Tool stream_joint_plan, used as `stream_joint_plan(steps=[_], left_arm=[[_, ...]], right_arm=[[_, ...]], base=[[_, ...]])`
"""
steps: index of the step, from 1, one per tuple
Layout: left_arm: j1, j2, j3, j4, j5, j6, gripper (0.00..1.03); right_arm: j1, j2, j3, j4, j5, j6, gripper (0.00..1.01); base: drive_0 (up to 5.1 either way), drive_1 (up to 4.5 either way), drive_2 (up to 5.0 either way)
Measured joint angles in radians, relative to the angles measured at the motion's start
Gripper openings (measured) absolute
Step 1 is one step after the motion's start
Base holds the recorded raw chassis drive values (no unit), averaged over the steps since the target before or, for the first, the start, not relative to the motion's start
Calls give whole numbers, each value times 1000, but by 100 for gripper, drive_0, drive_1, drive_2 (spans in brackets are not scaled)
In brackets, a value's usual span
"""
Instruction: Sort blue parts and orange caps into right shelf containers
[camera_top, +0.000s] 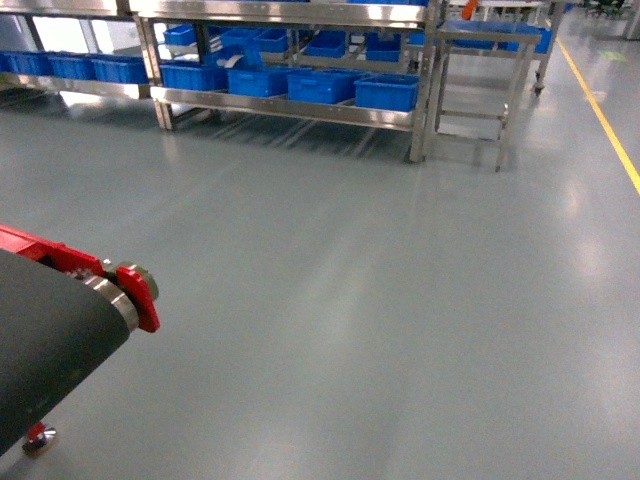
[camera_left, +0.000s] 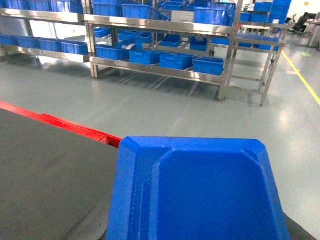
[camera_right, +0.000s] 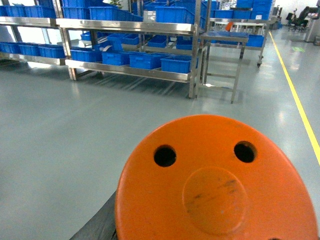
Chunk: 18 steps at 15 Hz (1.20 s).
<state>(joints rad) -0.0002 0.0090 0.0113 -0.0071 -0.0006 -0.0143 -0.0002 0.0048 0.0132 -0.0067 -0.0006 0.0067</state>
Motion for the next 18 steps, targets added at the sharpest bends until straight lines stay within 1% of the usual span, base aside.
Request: stream_joint_plan(steps=[14,18], left_arm=[[0,0,0,0,0,0,41],[-1,0,0,0,1,0,41]], right_arm=[[0,0,0,0,0,0,44],[0,0,0,0,1,0,44]], base=[[-158,-158,-158],[-22,-22,-22]])
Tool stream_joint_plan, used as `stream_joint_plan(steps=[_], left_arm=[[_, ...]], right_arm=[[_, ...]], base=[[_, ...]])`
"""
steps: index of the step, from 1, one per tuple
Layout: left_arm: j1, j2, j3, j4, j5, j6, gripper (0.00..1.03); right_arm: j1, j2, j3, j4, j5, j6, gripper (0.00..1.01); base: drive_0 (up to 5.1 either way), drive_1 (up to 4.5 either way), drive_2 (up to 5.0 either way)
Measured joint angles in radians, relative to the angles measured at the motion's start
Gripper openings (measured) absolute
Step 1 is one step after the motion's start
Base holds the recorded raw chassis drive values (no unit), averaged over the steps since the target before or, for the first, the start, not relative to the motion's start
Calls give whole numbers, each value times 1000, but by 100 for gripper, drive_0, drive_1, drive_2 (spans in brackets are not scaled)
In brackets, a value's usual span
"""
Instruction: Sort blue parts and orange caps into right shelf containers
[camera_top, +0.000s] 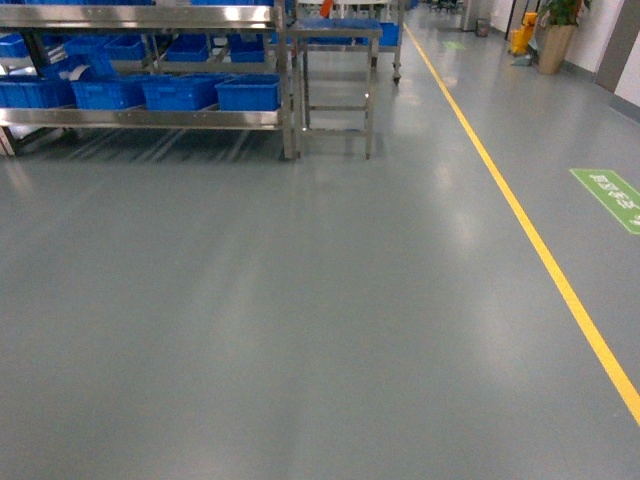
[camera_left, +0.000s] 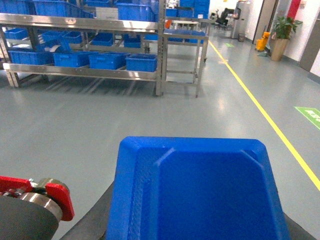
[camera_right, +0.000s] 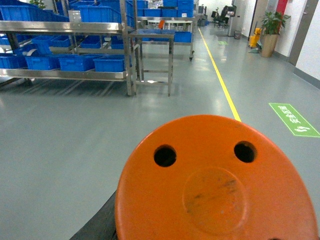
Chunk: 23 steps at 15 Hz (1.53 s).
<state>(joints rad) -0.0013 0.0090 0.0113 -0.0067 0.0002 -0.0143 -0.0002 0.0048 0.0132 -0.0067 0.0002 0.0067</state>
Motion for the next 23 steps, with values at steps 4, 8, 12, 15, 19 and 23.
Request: stream_joint_plan(steps=[4,8,12,15,19,23], left_arm=[[0,0,0,-1,0,0,41],[0,0,0,-1,0,0,41],[0,0,0,1,0,0,41],[0,0,0,0,0,0,41],[0,0,0,-2,-1,0,41],[0,0,0,-1,0,0,41]], right_arm=[[0,0,0,-1,-1,0,44],[0,0,0,0,-1,0,44],[0,0,0,1,-1,0,44],[0,0,0,-1,0,0,44],[0,0,0,0,0,0,44],[0,0,0,0,0,0,44]], base=[[-9,417,-435],[8,437,-422],[14,445,-416],[4,435,-426],[-3,428,-433],[-2,428,-432]])
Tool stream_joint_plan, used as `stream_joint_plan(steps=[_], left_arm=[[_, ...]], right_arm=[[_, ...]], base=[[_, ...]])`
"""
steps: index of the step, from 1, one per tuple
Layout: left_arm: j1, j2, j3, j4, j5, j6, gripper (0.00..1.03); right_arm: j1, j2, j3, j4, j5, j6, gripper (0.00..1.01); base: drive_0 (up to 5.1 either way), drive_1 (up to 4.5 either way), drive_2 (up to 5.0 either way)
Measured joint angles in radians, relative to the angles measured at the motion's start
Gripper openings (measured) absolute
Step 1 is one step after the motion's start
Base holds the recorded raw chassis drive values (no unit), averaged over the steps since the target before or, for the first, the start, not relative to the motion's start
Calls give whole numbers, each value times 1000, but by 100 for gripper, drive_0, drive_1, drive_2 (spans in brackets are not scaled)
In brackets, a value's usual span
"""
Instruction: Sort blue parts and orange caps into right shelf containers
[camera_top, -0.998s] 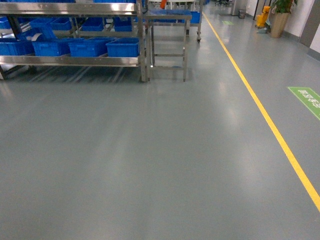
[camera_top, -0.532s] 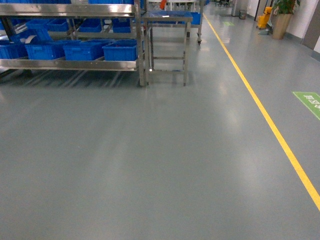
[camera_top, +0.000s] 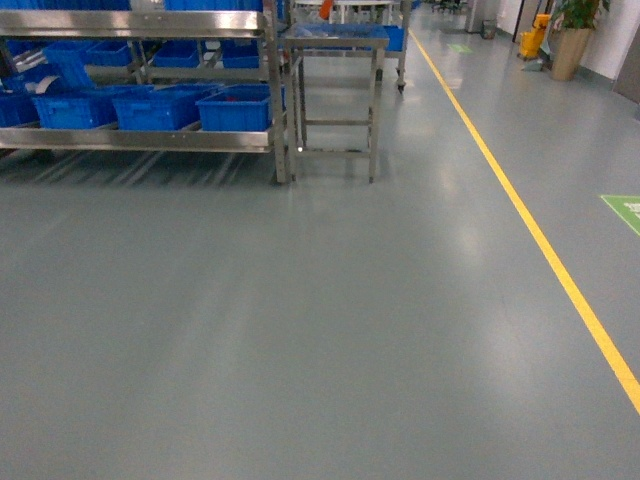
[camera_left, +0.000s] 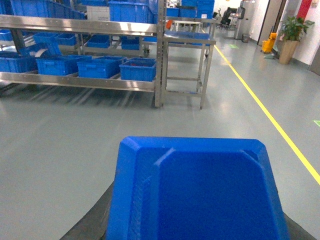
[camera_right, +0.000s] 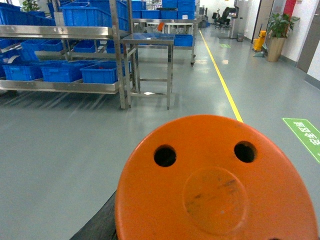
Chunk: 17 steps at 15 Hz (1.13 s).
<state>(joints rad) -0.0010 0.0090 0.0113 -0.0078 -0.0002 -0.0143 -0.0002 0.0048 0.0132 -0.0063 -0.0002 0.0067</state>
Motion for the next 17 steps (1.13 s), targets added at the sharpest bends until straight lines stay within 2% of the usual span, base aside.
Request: stream_joint_plan(steps=[17], left_arm=[[0,0,0,0,0,0,41]], right_arm=[[0,0,0,-1,0,0,44]], base=[[-1,430,-431]])
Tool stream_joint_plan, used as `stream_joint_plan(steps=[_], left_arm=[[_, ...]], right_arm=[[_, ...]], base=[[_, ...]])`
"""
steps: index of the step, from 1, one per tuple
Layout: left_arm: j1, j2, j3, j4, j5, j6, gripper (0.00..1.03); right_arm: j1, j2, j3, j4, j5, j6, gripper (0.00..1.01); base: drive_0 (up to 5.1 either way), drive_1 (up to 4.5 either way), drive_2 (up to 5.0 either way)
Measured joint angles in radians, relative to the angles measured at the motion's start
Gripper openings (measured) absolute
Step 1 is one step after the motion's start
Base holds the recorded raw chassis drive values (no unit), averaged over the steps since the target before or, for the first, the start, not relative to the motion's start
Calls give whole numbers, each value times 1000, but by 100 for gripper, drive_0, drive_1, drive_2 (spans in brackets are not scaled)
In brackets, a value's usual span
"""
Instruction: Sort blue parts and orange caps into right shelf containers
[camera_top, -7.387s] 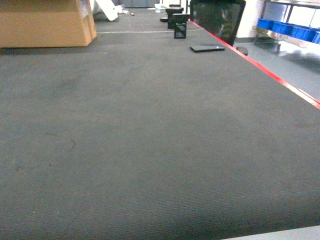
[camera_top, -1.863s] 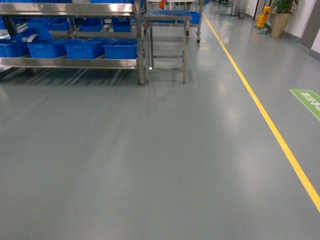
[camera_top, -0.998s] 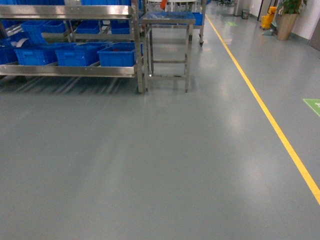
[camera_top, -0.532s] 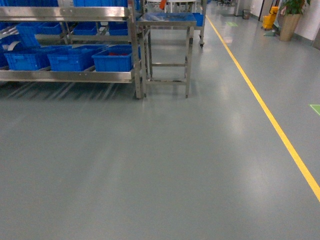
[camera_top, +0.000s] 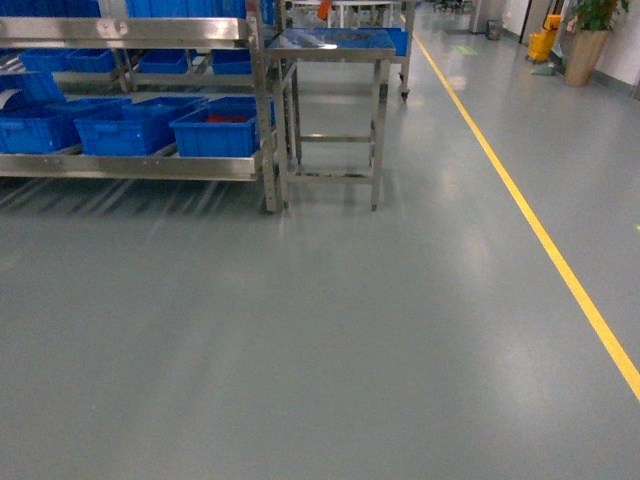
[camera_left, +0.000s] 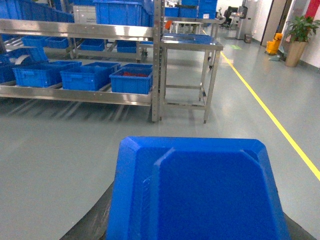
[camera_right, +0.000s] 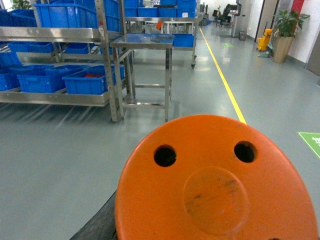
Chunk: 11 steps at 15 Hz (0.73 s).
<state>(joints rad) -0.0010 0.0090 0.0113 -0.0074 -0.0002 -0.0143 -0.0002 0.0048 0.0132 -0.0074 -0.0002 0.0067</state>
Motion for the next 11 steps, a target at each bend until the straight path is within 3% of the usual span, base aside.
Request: stream_joint_plan(steps=[11], left_arm=[[0,0,0,1,0,0,41]], right_arm=[[0,0,0,1,0,0,44]], base=[[-5,425,-436]])
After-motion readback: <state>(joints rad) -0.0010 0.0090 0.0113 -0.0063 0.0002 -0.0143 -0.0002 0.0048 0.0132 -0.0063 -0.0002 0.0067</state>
